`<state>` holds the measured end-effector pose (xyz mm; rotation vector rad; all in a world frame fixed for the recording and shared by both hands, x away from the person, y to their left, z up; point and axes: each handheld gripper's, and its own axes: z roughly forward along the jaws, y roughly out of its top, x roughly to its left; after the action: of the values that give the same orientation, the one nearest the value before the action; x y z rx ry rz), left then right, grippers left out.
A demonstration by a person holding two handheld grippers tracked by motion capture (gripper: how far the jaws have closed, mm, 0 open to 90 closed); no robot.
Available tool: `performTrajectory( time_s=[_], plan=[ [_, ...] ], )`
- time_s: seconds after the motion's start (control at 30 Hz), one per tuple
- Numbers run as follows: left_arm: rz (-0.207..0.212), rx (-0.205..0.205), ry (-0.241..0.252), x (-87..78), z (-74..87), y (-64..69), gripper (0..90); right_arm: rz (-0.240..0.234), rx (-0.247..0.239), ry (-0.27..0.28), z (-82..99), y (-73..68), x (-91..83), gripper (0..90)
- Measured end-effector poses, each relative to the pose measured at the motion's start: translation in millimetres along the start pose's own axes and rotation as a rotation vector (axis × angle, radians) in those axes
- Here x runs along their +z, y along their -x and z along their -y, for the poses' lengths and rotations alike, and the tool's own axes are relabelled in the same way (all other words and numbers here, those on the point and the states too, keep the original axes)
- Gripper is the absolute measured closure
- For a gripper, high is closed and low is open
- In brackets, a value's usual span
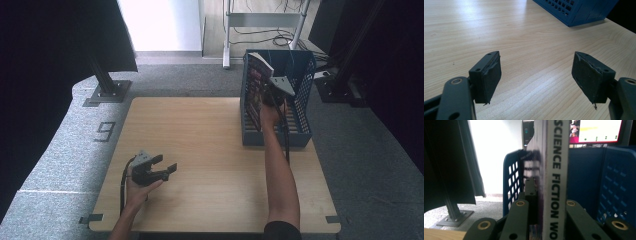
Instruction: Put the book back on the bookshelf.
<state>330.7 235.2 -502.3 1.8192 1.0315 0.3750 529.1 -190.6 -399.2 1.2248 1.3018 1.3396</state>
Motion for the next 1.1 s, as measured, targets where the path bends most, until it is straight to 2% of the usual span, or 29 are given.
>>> performTrajectory(
  time_s=[0.13,0.3,0.43,0.57,0.9,1.1],
  plan=[
    [0.0,0.001,-0.002,-0.1,0.3,0.3,23.6,-0.004,-0.015,-0.025,9.2,-2.5,4.0,81.7],
    [0.0,0.002,-0.001,0.5,0.2,1.4,23.7,-0.017,-0.019,-0.019,11.1,-5.5,1.9,81.6],
    [0.001,0.005,0.001,0.4,-0.2,1.9,23.7,-0.013,-0.031,-0.017,14.2,-9.6,-5.1,81.0],
    [0.001,0.008,0.002,-1.4,-0.9,2.8,23.7,-0.021,-0.04,-0.038,16.2,-12.1,-15.2,80.4],
    [0.007,0.015,0.006,-2.1,-2.5,7.2,23.6,-0.018,-0.028,-0.079,21.1,-8.7,-29.0,78.4],
    [0.008,0.019,0.006,-1.1,-2.5,8.8,23.6,-0.022,-0.024,-0.078,22.9,-2.4,-37.2,78.3]
  ],
)
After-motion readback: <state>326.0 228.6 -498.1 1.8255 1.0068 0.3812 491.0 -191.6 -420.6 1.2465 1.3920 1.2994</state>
